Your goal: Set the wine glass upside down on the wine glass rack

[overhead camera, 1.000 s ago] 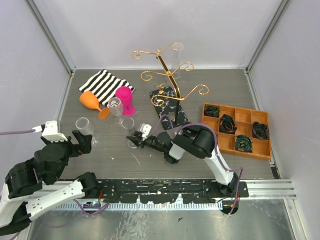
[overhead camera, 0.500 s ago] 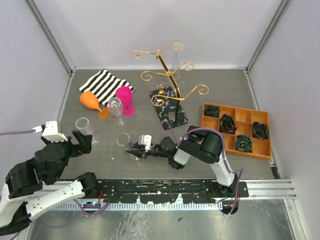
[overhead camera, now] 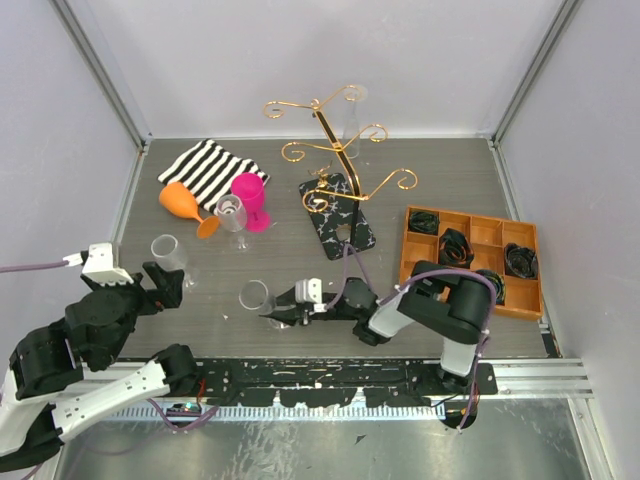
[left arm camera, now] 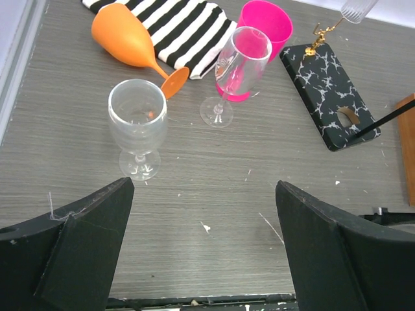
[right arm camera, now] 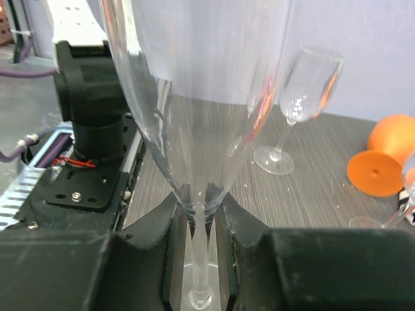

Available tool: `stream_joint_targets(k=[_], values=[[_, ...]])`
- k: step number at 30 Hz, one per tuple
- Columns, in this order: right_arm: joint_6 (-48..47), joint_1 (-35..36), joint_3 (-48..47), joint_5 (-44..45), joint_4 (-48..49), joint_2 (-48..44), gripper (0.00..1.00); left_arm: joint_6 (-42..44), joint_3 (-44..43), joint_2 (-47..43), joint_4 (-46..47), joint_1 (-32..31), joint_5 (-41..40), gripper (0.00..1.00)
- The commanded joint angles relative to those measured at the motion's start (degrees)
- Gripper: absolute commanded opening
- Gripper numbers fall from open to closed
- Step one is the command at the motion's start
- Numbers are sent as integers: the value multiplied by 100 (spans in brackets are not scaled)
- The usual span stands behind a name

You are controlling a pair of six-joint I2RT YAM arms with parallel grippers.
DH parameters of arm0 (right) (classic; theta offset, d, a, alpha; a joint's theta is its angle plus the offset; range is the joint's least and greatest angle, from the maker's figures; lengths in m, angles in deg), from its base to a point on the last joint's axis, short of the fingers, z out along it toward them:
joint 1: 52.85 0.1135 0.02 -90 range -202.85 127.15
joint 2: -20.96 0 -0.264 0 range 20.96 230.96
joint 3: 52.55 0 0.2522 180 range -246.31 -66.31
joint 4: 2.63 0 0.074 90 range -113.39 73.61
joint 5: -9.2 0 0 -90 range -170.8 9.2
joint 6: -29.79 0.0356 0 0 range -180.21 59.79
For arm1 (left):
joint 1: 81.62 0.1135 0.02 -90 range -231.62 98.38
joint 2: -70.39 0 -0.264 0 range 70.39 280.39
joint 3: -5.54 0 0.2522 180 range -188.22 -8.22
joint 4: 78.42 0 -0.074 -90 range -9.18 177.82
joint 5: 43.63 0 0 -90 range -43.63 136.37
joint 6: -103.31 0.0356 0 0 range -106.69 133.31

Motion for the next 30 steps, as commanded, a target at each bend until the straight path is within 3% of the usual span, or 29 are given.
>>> stream_joint_targets(k=[1, 7, 15, 24, 30], values=[[-1, 48, 220, -237, 901, -747, 1, 207, 116, -158, 414, -3, 193, 98], [-283, 46, 392, -402, -80, -1892, 1, 665, 239, -145, 1127, -4, 971, 98], [-491, 46, 261, -404, -1427, -3517, 1, 792, 84, 567, 1989, -6, 1825, 98], [-919, 53, -188, -476, -2211, -4480, 1, 194, 203, 1160, 3558, -9, 3171, 98], [-1202, 52, -441, -355, -2214, -4776, 1, -213, 327, 1563, 4327, -5, 3914, 98]])
